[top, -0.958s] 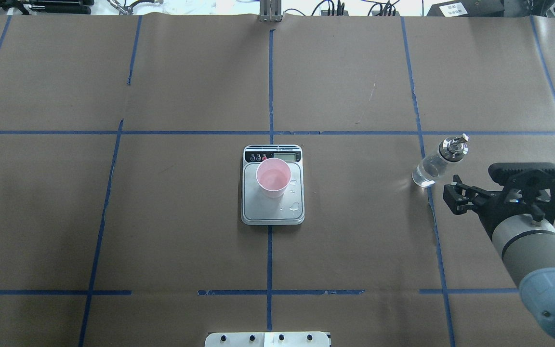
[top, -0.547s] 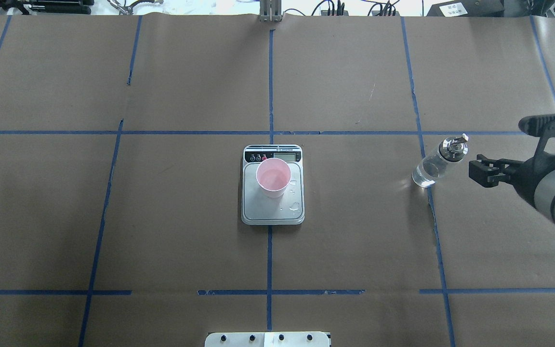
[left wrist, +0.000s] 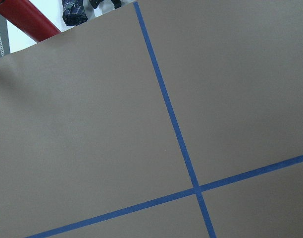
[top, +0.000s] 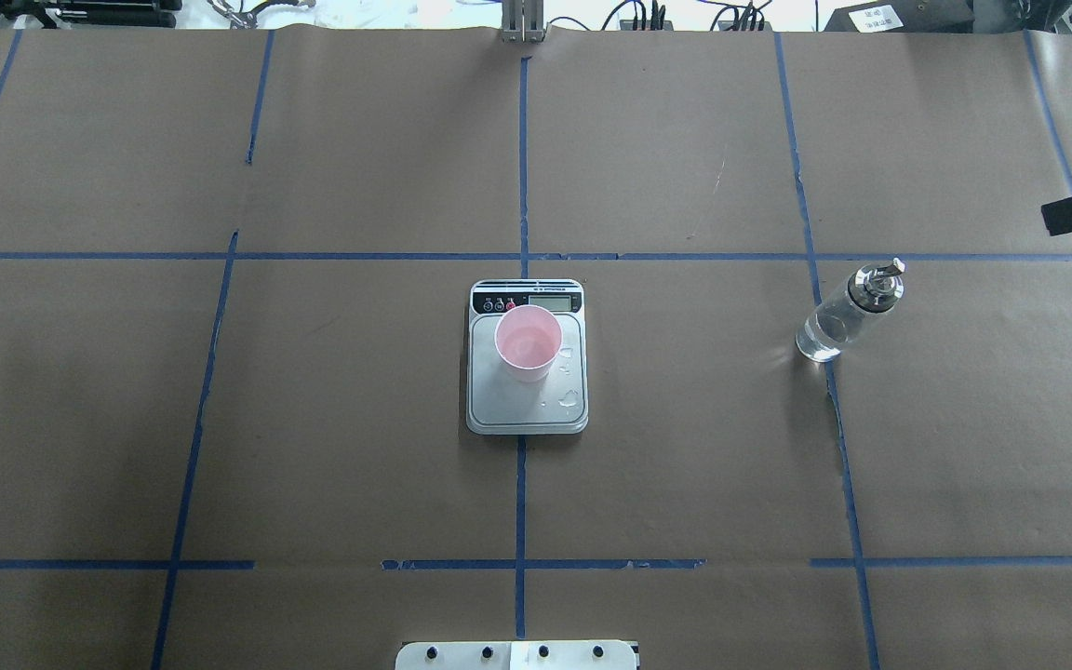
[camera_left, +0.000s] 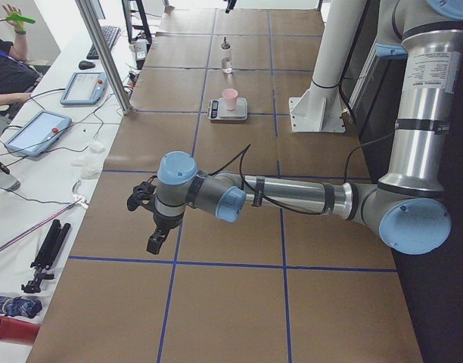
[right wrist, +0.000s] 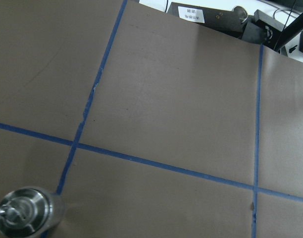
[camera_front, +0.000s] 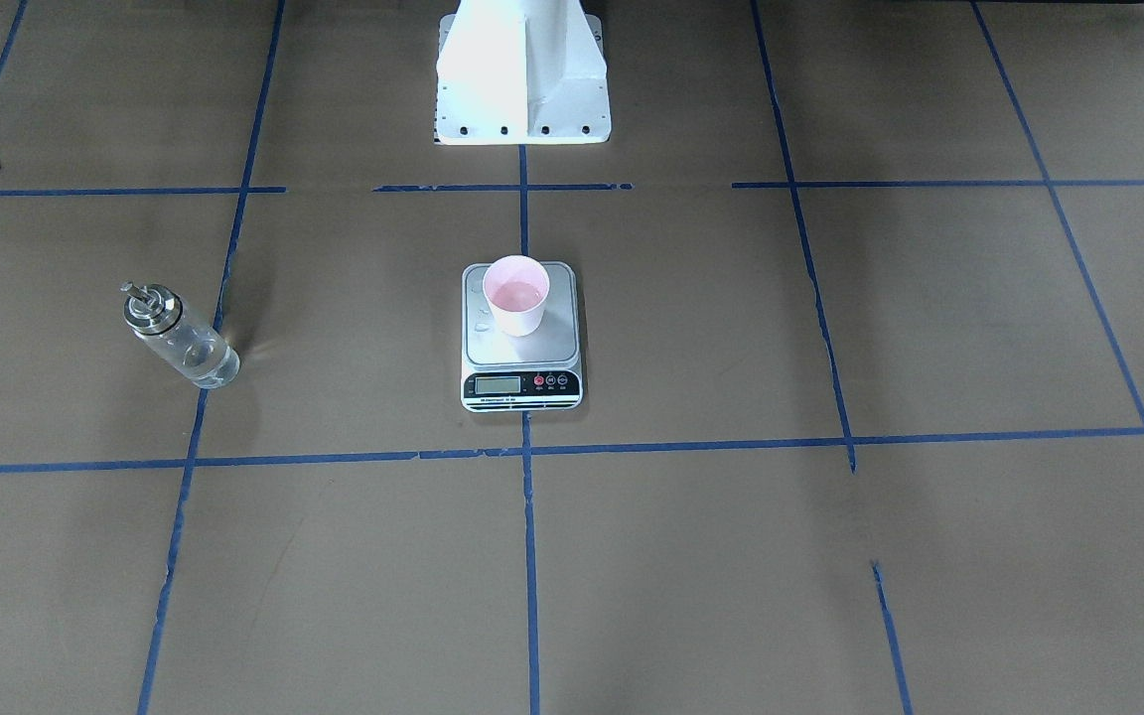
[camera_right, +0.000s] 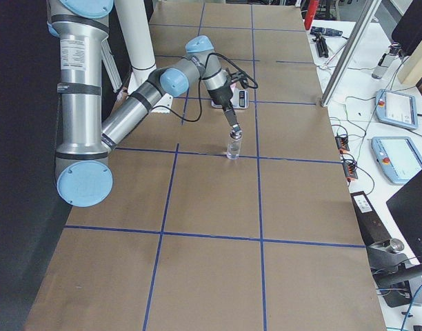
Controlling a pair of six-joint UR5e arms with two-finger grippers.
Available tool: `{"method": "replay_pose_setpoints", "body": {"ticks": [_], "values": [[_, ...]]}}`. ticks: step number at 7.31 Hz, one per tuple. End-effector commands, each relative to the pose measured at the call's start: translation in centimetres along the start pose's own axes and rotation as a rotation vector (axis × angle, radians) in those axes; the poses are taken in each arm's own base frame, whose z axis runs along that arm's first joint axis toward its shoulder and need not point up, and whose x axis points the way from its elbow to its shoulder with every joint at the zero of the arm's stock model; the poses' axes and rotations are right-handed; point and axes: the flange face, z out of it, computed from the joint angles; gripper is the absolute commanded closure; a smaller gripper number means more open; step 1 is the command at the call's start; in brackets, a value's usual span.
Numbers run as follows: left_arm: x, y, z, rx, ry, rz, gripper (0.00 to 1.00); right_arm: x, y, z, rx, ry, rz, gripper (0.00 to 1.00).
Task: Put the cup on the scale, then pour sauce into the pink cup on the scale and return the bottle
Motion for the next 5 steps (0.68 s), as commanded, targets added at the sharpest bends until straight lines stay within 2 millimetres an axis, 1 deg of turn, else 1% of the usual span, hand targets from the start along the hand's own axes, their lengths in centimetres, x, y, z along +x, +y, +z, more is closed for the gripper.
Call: {"method": "replay_pose_setpoints", "body": {"ticks": [1,2,3,4,5], "values": [[0.0,0.0,0.0,0.0,0.0,0.0,0.0,11.9,-0.4,3.2,-0.103,-0.184,-0.079,0.0],[0.0,0.3,0.1,-0.001,0.002,0.002,0.0,15.5,1.3,4.9,-0.137,-0.287,-0.041,0.0],[0.3,0.1,-0.3,0.008,0.001,0.01,0.0,16.8,3.5,6.2,-0.173,-0.293,0.006,0.0],[1.6,-0.2,-2.2,0.045,0.0,0.042,0.0,17.2,3.5,7.0,-0.191,-0.273,0.023,0.0],[1.6,1.7,-2.2,0.033,0.0,0.036,0.0,19.0,5.0,9.9,-0.25,-0.271,0.068,0.0]]}}
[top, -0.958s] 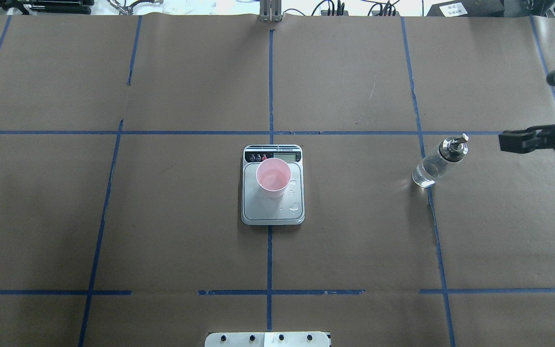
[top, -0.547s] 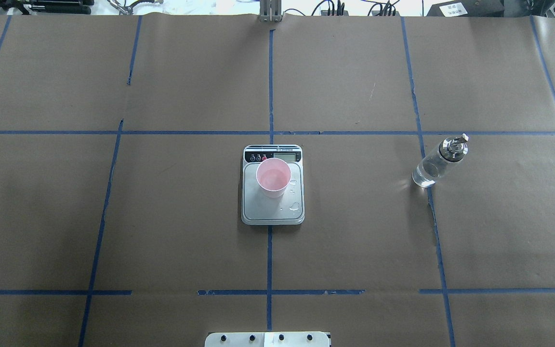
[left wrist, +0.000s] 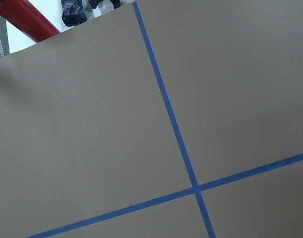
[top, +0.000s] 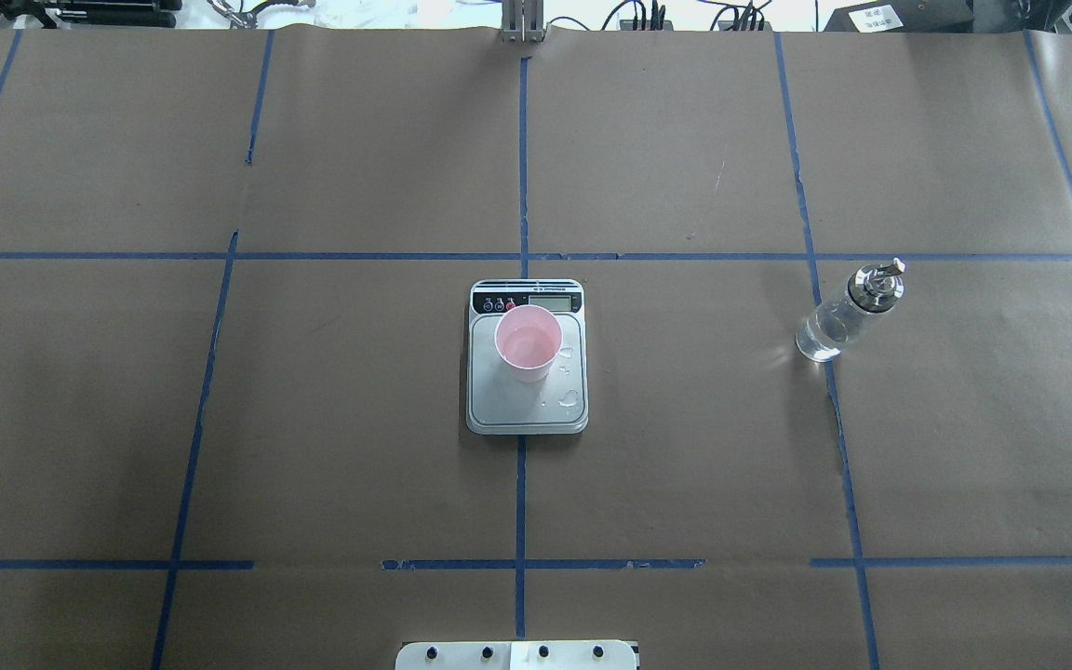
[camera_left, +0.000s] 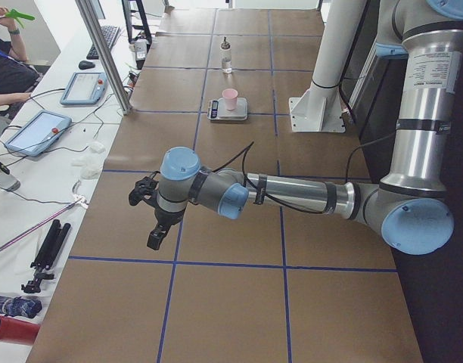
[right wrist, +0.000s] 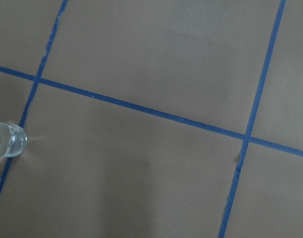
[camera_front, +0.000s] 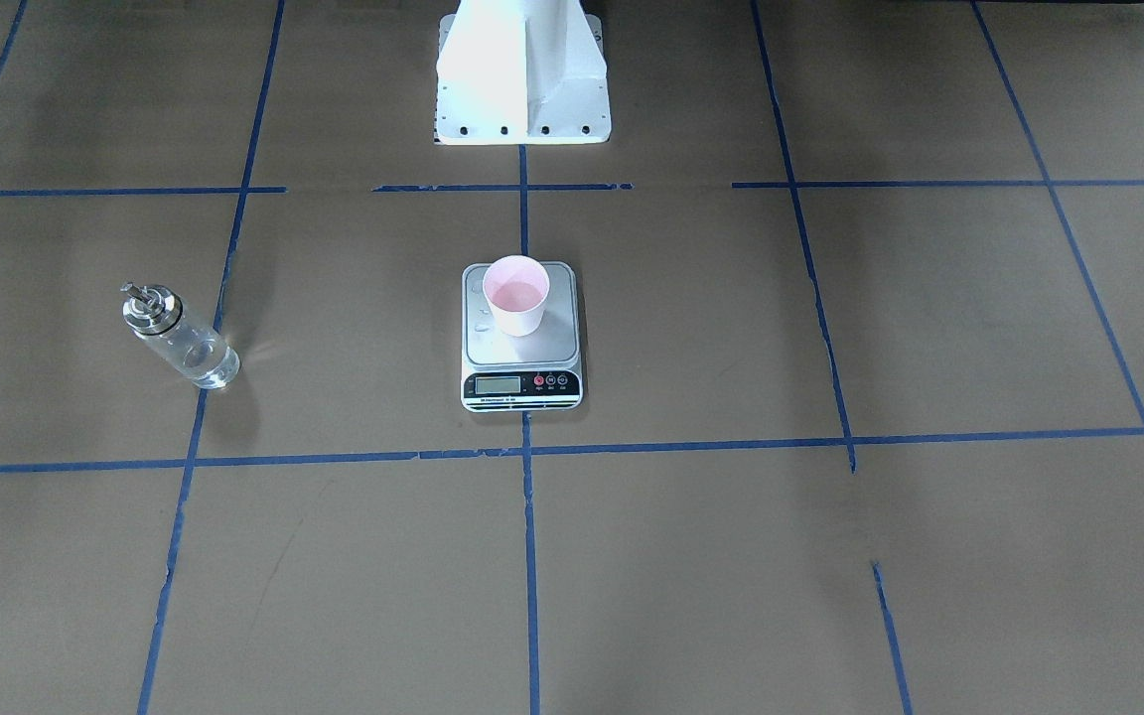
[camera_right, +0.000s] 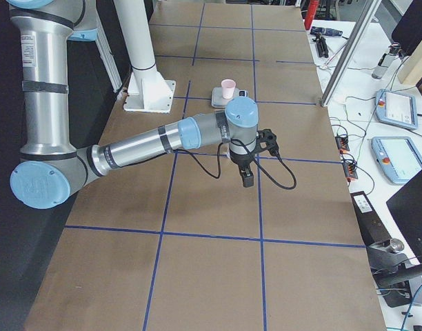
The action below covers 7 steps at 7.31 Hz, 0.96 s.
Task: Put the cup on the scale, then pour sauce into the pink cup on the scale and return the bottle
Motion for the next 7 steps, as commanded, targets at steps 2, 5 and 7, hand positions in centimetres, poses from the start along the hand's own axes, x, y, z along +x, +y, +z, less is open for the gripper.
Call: {"method": "replay_pose_setpoints", "body": {"ticks": [2,5,7], "values": [[-1.5,6.9,2.4,-0.092,-0.007,-0.061,0.0,3.9,1.6,4.5,-0.095,-0.005,0.084,0.0],[-1.7,5.8,2.9,-0.246,0.012,-0.167,0.0,5.9,1.8,6.5,-0.133,-0.007,0.113,0.0],[-3.3,7.3,2.4,-0.289,0.086,-0.118,0.0,6.0,1.6,6.4,-0.131,-0.006,0.11,0.0]]}}
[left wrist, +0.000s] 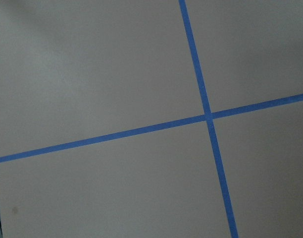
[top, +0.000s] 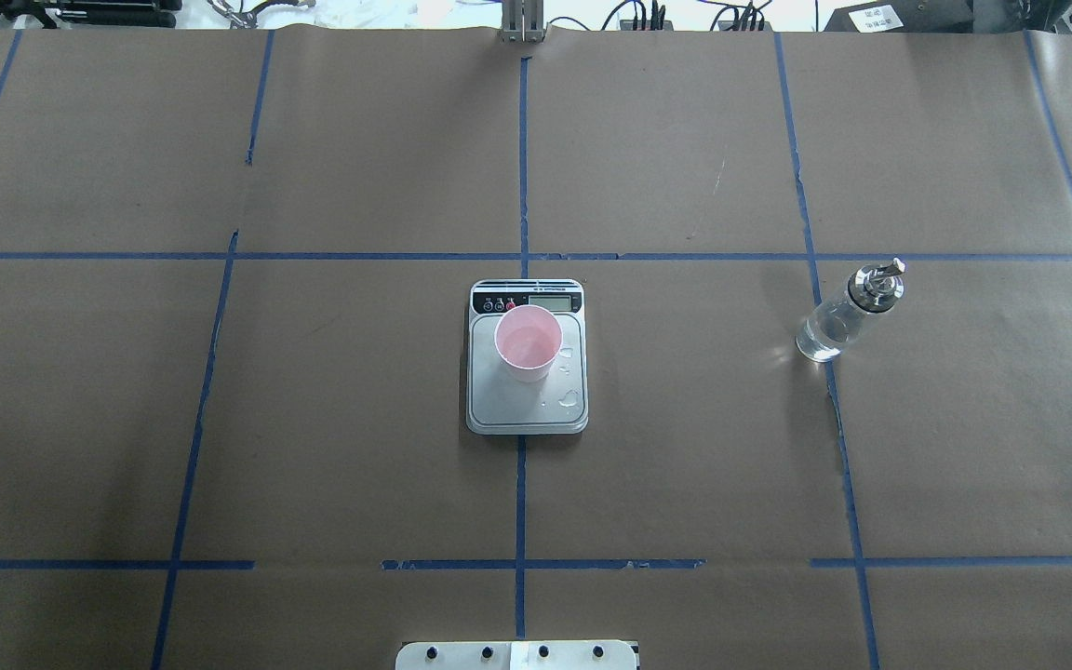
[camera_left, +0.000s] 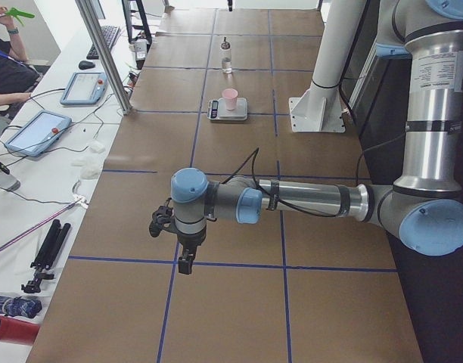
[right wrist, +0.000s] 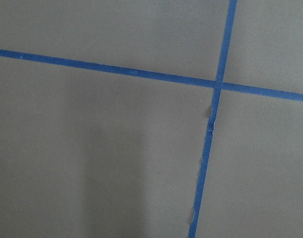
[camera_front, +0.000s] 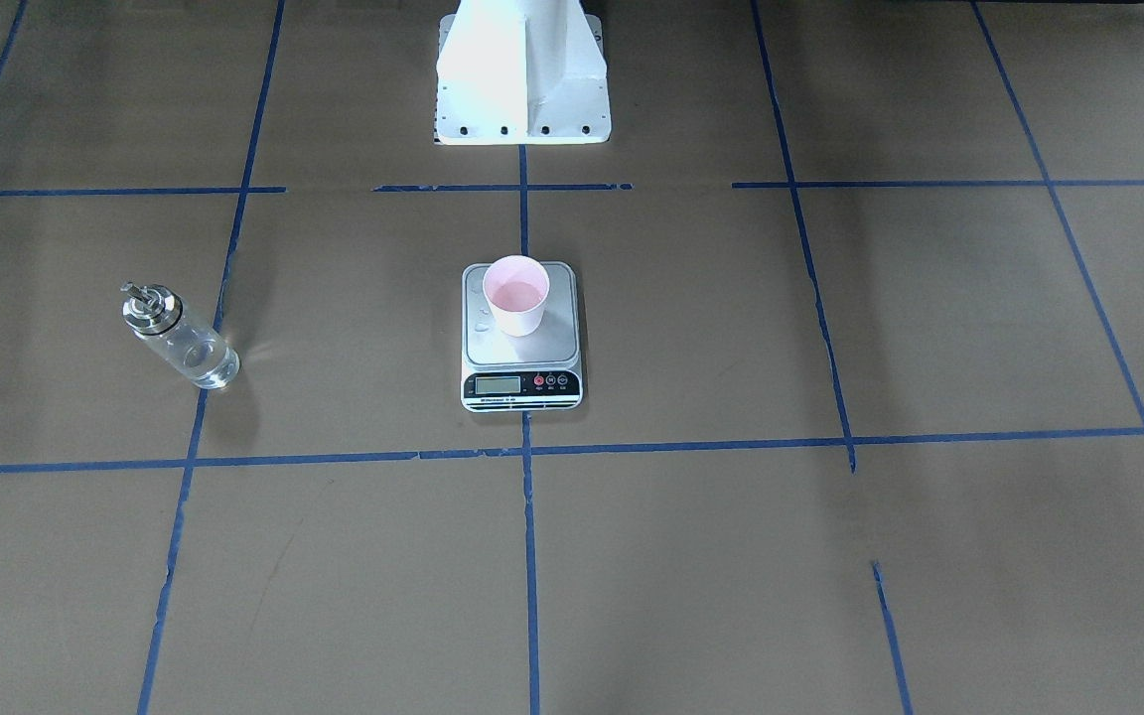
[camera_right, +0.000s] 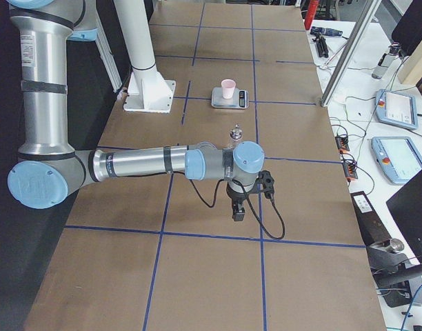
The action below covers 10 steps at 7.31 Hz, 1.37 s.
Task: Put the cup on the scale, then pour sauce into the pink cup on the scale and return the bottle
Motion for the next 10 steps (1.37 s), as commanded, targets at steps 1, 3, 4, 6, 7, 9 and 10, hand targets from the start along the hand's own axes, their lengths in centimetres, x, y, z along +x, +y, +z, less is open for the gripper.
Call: {"method": "replay_pose_setpoints", "body": {"ticks": [1,3,4,6,7,9,10], "values": [[-3.7,1.9,1.5,-0.042,0.115,0.062,0.0,0.0,-0.1,0.0,0.0,-0.001,-0.001,0.0],[-3.9,2.1,2.3,-0.034,0.164,0.091,0.0,0.2,0.0,0.0,0.0,-0.004,0.006,0.0],[-3.9,2.0,2.3,-0.033,0.164,0.093,0.0,0.8,0.4,0.0,-0.005,-0.007,0.022,0.0],[-3.7,1.8,2.0,-0.029,0.163,0.095,0.0,3.0,1.9,0.5,-0.009,-0.011,0.069,0.0],[-3.7,1.8,2.0,-0.028,0.162,0.096,0.0,3.3,2.2,0.7,-0.015,-0.005,0.076,0.0],[-3.7,1.8,1.9,-0.027,0.162,0.097,0.0,5.1,3.7,0.9,-0.017,-0.008,0.116,0.0],[-3.6,1.7,1.9,-0.027,0.16,0.089,0.0,5.3,3.8,0.9,-0.018,-0.006,0.123,0.0]]}}
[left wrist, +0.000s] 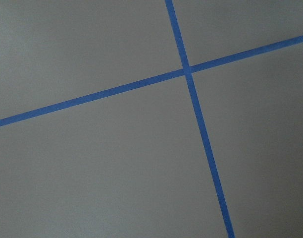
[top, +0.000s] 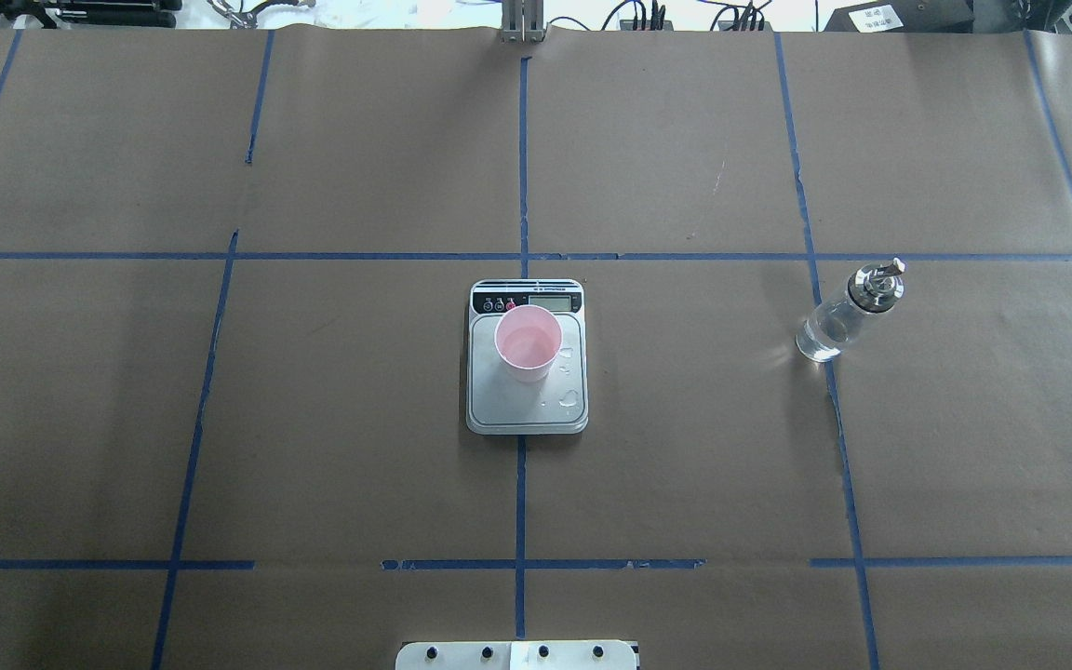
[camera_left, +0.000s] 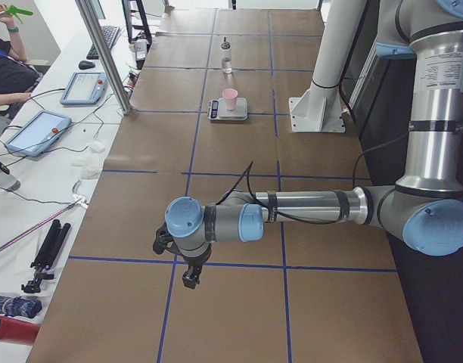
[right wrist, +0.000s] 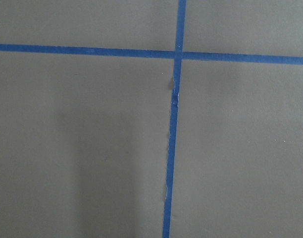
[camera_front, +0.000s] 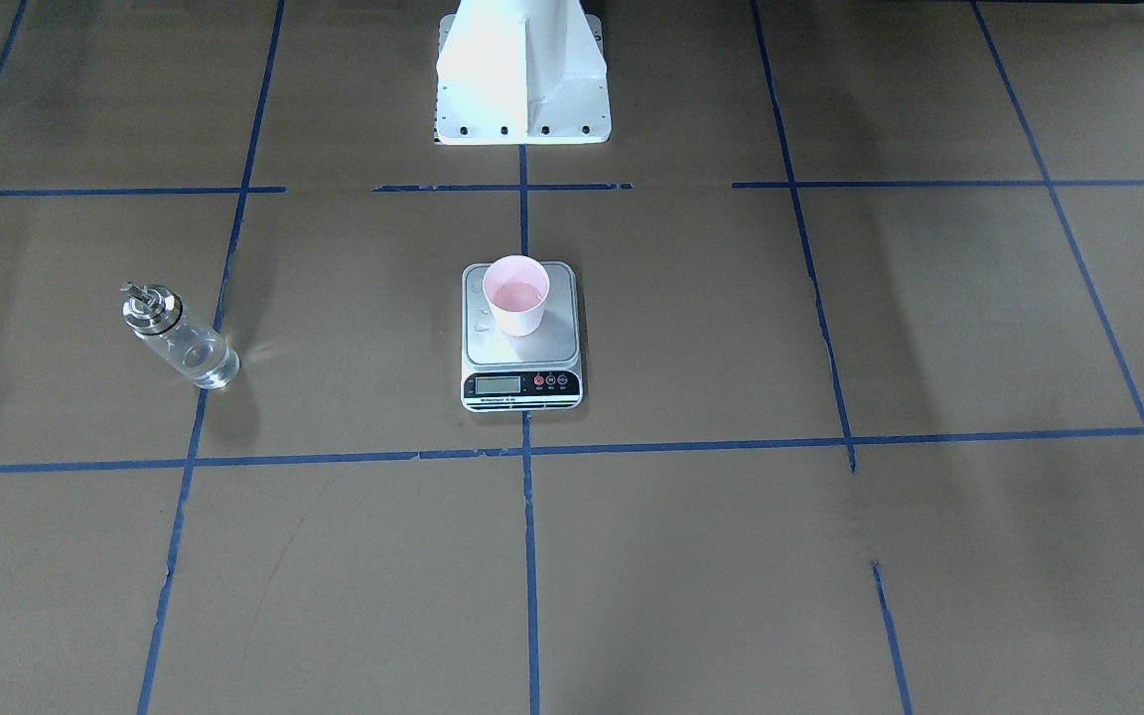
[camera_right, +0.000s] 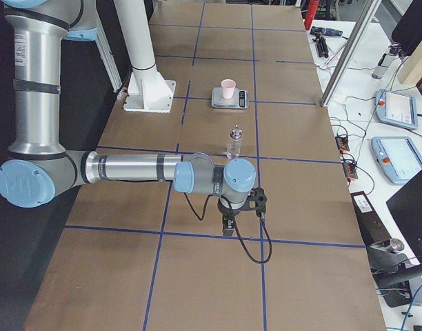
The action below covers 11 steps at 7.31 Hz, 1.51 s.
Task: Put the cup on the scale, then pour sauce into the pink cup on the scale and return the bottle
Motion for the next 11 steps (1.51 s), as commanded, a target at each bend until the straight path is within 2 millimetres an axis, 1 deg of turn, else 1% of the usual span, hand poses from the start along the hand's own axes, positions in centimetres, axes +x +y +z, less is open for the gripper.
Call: {"method": "replay_pose_setpoints", "body": {"ticks": [1,3,9,10,11], "values": [[0.05,-0.23,-0.13,0.003,-0.001,-0.04,0.0,0.89,0.32,0.27,-0.005,0.003,0.025,0.0],[0.19,-0.69,-0.42,0.021,-0.005,-0.176,0.0,0.71,0.09,0.07,-0.001,0.005,0.025,0.0],[0.22,-0.78,-0.34,0.027,-0.005,-0.183,0.0,0.55,-0.2,-0.08,0.002,0.004,0.025,0.0],[0.2,-0.84,-0.35,0.027,-0.005,-0.183,0.0,0.52,-0.27,-0.13,0.003,0.005,0.033,0.0],[0.18,-0.78,-0.31,0.028,-0.005,-0.182,0.0,0.3,-0.44,-0.34,0.009,0.005,0.083,0.0]]}}
